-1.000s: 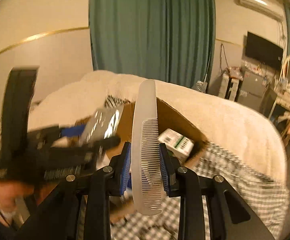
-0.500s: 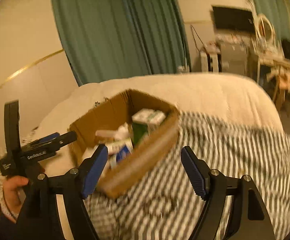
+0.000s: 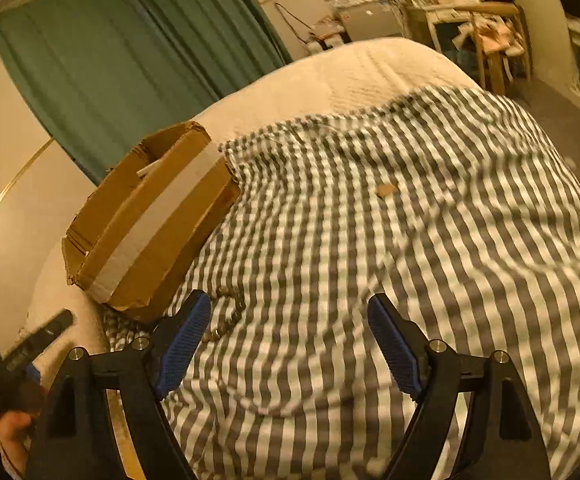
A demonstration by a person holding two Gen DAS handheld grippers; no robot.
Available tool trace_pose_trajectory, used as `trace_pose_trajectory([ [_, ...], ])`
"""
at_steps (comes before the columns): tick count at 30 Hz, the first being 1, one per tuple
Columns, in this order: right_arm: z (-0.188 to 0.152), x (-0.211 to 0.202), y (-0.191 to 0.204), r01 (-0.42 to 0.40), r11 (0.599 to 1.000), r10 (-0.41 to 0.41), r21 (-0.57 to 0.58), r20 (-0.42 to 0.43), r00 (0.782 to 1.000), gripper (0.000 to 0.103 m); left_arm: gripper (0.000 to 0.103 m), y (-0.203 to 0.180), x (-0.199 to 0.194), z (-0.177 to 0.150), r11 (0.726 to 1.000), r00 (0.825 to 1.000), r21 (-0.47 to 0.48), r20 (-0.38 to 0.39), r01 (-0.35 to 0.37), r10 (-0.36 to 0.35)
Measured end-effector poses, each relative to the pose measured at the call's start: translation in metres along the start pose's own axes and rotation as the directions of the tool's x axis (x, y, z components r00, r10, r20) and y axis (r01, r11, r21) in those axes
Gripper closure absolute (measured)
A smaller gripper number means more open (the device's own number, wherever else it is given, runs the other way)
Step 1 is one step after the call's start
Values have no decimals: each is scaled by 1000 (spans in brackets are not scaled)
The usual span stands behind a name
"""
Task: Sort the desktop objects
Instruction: 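Grasp the black ring with the left tool while the right grasps the bead bracelet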
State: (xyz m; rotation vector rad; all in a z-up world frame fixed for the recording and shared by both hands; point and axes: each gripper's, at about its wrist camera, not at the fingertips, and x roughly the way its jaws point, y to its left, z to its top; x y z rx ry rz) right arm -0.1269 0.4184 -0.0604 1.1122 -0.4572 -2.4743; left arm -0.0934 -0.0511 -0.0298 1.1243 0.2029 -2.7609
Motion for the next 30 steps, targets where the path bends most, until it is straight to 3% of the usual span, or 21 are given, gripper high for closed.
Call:
trace_pose_trajectory([
  [2, 0, 7, 3, -18, 999, 18, -30, 4, 1000, 22, 3, -12, 15, -5, 1000, 1000, 10, -14, -16, 16],
  [6, -9, 27, 4, -17, 999, 15, -45, -48, 999, 22, 3, -19, 53, -19, 1000, 992, -17, -123, -24, 21],
  [13, -10, 42, 4, -30, 997, 24, -71, -80, 997, 22, 8, -22, 80, -32, 997, 992, 8, -95, -79, 79],
  [16, -13, 49, 7, -24, 995, 15, -95, -98, 995, 22, 19, -28, 97, -39, 995, 989, 17, -111, -97, 98],
  [18, -14, 52, 6, -26, 995, 16, -93, -107, 994, 22, 43, -30, 112, -43, 988, 977, 38, -151, -149, 153],
  [19, -15, 52, 6, -28, 996, 18, -90, -111, 994, 22, 45, -28, 116, -45, 986, 973, 27, -160, -163, 166],
  [20, -15, 52, 4, -26, 996, 17, -86, -111, 994, 22, 53, -25, 116, -45, 987, 975, -2, -159, -160, 157],
  [21, -15, 52, 4, -27, 996, 18, -84, -110, 994, 22, 75, -21, 113, -43, 988, 977, -32, -157, -151, 145],
  [24, -13, 52, 2, -22, 997, 14, -80, -105, 994, 22, 90, -6, 104, -35, 988, 982, -123, -174, -92, 70],
  [28, -14, 52, 2, -20, 997, 11, -80, -114, 993, 22, 90, 13, 85, -36, 964, 980, -267, -196, -16, -38],
  [30, -14, 52, 4, -23, 996, 12, -92, -117, 993, 22, 90, 13, 73, -35, 959, 979, -284, -188, 24, -81],
])
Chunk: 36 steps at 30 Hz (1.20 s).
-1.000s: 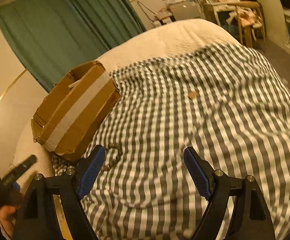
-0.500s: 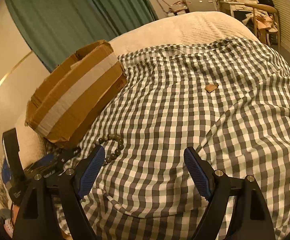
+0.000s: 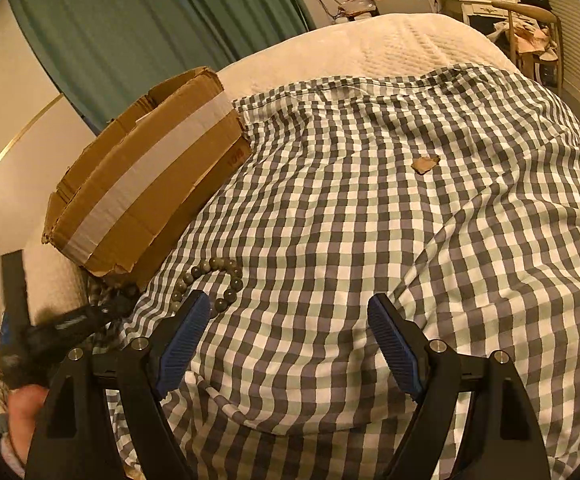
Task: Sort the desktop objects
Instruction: 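Grasp the black ring with the left tool while the right grasps the bead bracelet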
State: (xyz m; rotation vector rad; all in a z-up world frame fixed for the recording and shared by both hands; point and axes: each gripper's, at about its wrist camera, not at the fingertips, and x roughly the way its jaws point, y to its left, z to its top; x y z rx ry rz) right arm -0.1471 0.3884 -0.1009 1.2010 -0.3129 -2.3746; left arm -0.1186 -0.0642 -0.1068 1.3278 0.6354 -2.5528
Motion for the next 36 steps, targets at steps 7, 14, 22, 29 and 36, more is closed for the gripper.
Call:
trace_pose_trajectory([
  [7, -3, 4, 10, 8, 999, -9, -47, -21, 1000, 22, 95, -25, -31, 1, 987, 996, 158, 90, -24, 10],
  [14, -7, 16, 33, 10, 989, -18, -150, -55, 998, 22, 85, -20, 4, -1, 979, 999, 202, 30, -42, 36],
  [22, -10, 21, 36, 21, 988, -33, -154, -76, 997, 22, 38, -16, 43, -6, 981, 1000, 191, -14, -24, 27],
  [29, -13, 20, 27, -3, 992, -8, -123, -88, 996, 22, 66, -11, 44, -8, 975, 998, 214, -22, -60, 66],
  [36, -11, 17, 22, -36, 995, 29, -96, -78, 997, 22, 95, 36, 32, -1, 999, 999, -42, -51, 13, -15],
])
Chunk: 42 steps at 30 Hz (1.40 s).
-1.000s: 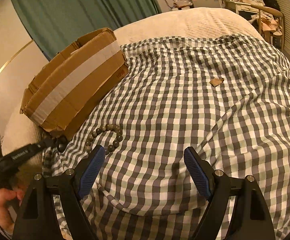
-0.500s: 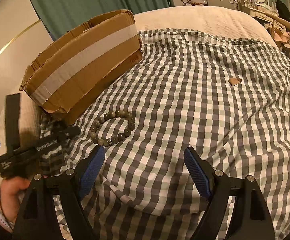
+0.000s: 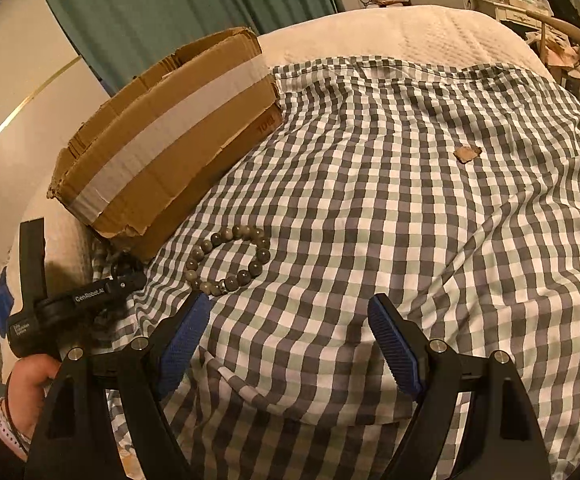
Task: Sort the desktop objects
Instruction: 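Grasp the black ring with the left tool while the right grasps the bead bracelet, then carry the ring and bracelet over the box and open both tools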
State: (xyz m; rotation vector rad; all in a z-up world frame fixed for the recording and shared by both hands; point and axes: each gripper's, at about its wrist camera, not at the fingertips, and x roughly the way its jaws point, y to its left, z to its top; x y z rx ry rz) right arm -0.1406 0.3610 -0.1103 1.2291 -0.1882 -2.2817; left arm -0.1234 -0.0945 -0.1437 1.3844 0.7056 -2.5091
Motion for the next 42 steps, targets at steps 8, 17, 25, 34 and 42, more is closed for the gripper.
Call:
trace_pose_trajectory([
  [8, 5, 13, 8, -31, 999, 31, -36, -7, 1000, 22, 96, -20, -22, -2, 998, 999, 64, 38, 10, -13],
  [17, 27, 83, 33, 58, 992, -66, -116, -68, 995, 40, 96, -25, -29, -7, 996, 996, 59, 61, 62, -65],
  [25, 23, 68, 35, 126, 979, -127, -162, 4, 992, 92, 96, -43, -25, -12, 994, 992, 69, 85, 85, -91],
  [34, 42, -22, 67, 161, 952, -136, -260, 112, 984, 92, 96, -74, -96, -22, 960, 940, 223, 255, 169, -224],
  [42, 89, -98, 132, 131, 928, -55, -350, 217, 975, 92, 96, -87, -172, 29, 932, 851, 299, 417, 203, -319],
])
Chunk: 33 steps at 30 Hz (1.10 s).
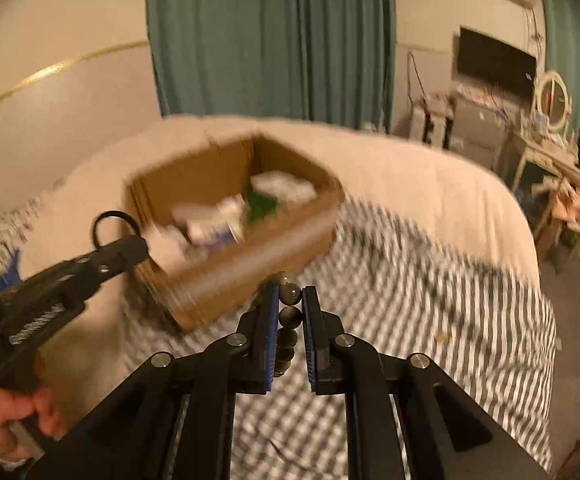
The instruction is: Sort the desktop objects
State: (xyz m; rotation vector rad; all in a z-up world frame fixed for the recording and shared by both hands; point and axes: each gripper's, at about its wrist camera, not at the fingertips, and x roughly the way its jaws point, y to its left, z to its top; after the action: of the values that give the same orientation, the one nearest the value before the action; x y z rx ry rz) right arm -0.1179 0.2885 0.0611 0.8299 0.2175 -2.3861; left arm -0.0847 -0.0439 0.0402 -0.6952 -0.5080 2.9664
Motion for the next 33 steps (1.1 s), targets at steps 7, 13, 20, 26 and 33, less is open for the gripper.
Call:
trace_pose_trajectory([
  [7, 79, 12, 36, -74, 997, 73, 8, 84, 994, 92, 96, 30, 39, 74, 986, 992, 113, 34, -123, 120],
  [13, 104, 83, 41, -61, 991, 60, 116, 10, 998, 72, 94, 73, 88, 56, 980, 984, 130, -71, -154, 164],
  [20, 76, 81, 16, 53, 962, -56, 268, 4, 998, 27, 14, 65, 83, 44, 979, 992, 172, -53, -107, 117],
  [26, 24, 19, -2, 224, 935, -232, 274, -3, 973, 4, 2, 44, 42, 35, 986, 995, 168, -93, -13, 29],
  [33, -25, -43, -25, 352, 862, -364, 364, -37, 931, 1, 0, 25, 12, 23, 996, 991, 84, -126, -28, 39],
])
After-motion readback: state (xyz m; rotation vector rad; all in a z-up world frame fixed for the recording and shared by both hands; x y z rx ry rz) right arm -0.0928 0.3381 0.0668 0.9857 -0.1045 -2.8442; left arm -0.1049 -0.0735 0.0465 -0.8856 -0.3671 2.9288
